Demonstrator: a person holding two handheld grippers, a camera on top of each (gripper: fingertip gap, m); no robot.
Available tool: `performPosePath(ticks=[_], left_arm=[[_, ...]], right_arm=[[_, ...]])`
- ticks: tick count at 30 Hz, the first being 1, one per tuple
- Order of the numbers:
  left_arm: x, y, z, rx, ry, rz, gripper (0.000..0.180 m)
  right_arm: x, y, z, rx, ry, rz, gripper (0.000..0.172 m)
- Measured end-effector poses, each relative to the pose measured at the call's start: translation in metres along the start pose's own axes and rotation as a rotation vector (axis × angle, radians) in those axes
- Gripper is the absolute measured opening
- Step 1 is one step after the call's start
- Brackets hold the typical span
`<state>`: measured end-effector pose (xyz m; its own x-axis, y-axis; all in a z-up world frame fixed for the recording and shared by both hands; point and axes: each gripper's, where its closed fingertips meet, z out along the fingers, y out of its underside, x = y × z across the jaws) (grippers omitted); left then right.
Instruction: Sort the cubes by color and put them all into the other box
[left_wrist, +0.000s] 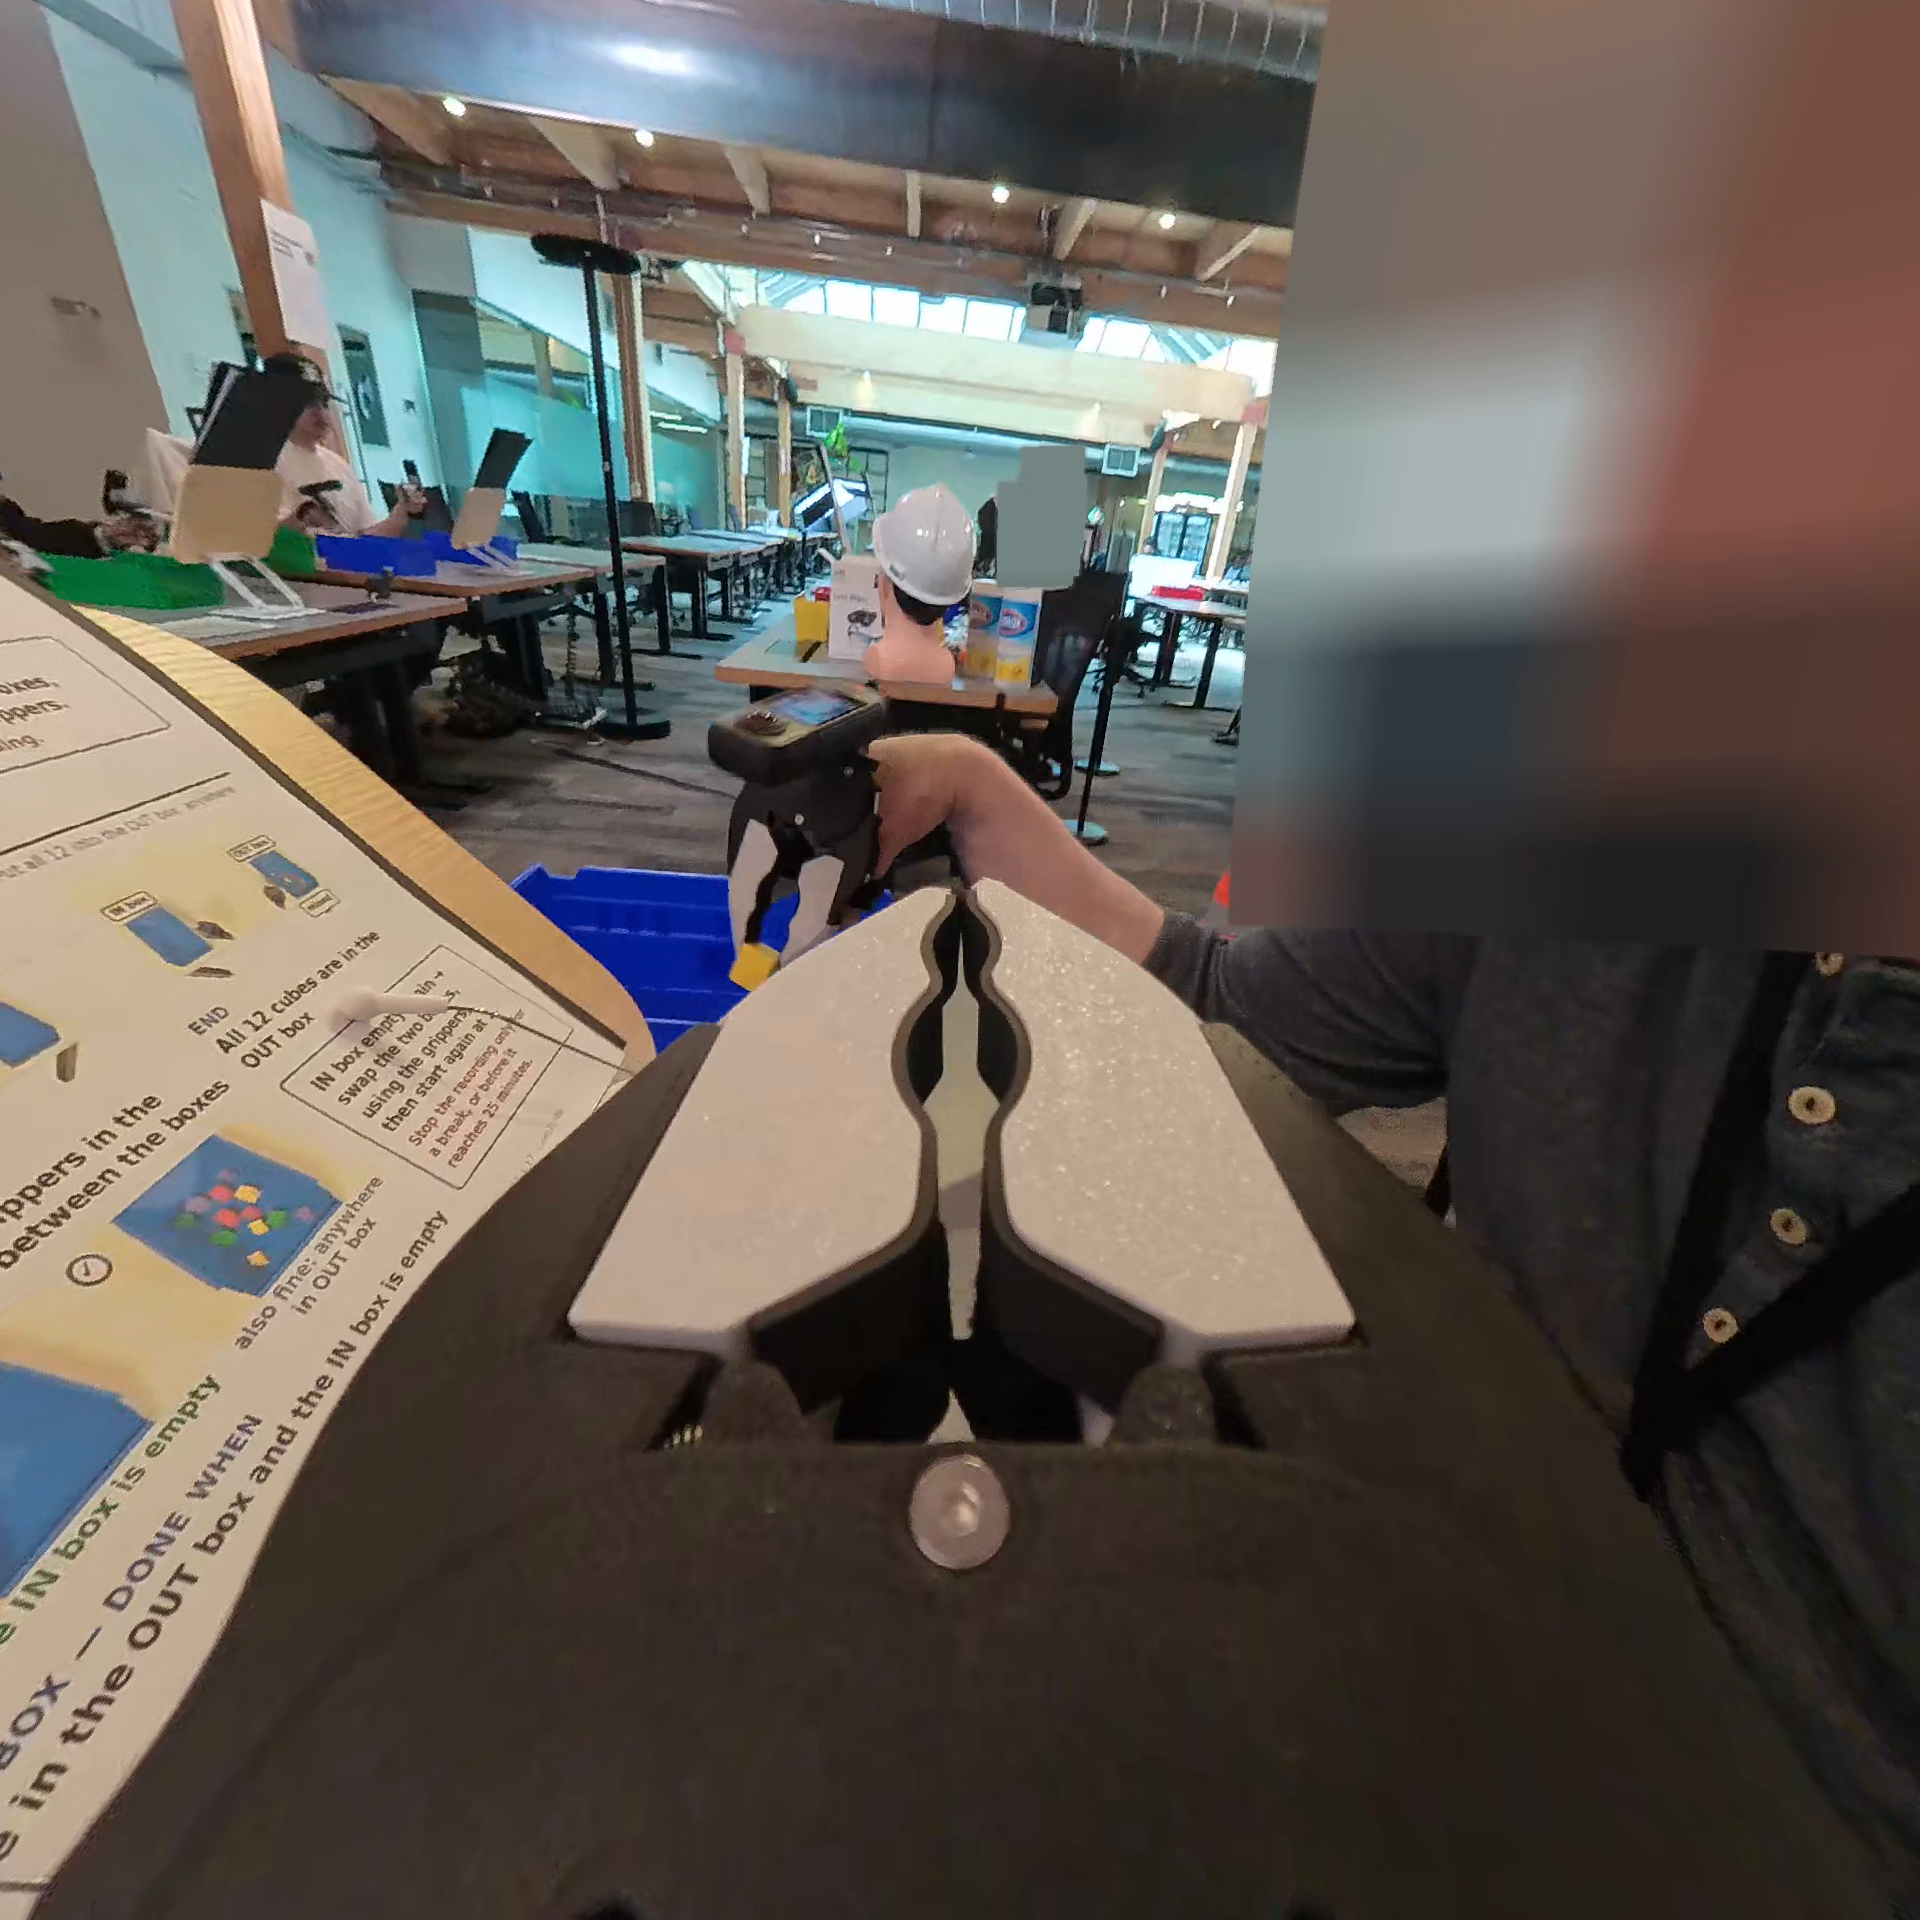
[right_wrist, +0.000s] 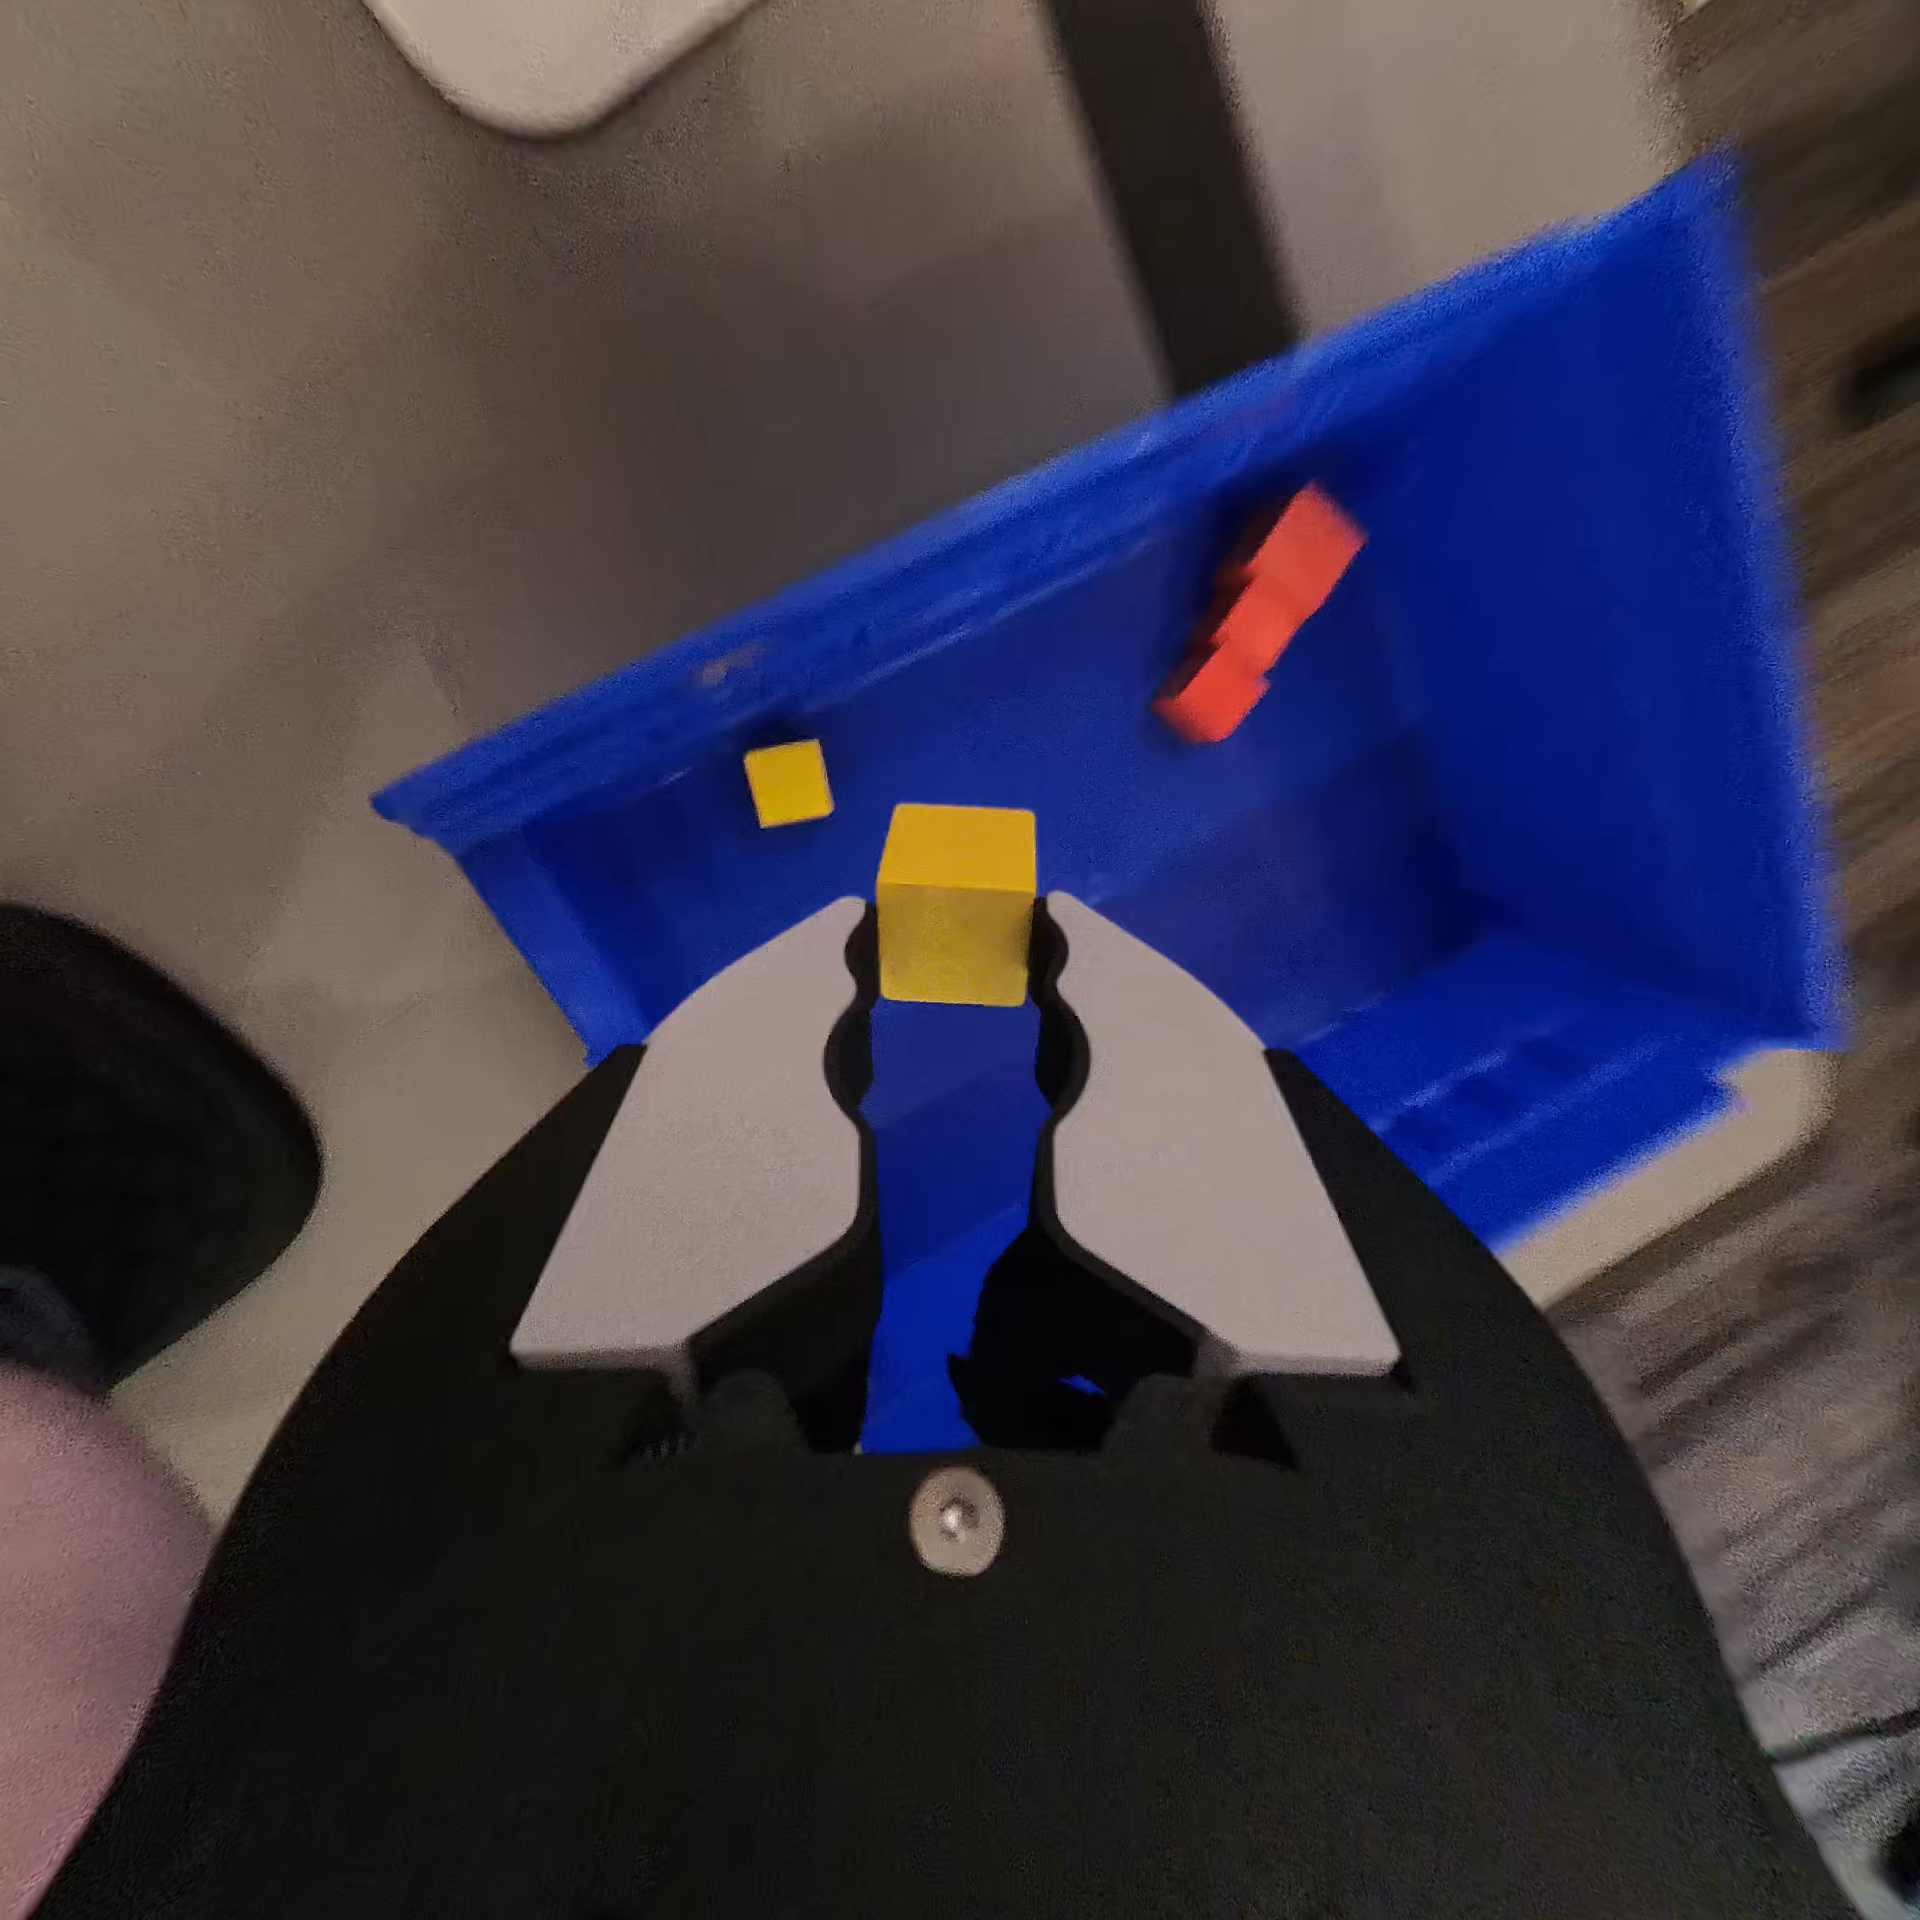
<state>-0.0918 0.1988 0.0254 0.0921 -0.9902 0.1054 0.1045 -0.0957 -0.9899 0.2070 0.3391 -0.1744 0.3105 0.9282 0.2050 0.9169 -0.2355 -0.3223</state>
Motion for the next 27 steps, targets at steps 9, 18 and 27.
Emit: performPosePath(ticks=[9, 18, 27], left_arm=[[-0.008, 0.007, -0.001, -0.026, -0.015, -0.025, 0.000], [-0.009, 0.003, -0.008, -0.032, -0.036, -0.008, 0.000], [-0.047, -0.013, -0.078, -0.192, -0.397, 0.148, 0.003]], right_arm=[[-0.036, 0.045, 0.071, -0.252, -0.353, 0.106, 0.028], [-0.048, 0.034, 0.086, -0.286, -0.429, 0.109, 0.031], [-0.024, 0.019, 0.051, -0.188, -0.249, 0.111, 0.040]])
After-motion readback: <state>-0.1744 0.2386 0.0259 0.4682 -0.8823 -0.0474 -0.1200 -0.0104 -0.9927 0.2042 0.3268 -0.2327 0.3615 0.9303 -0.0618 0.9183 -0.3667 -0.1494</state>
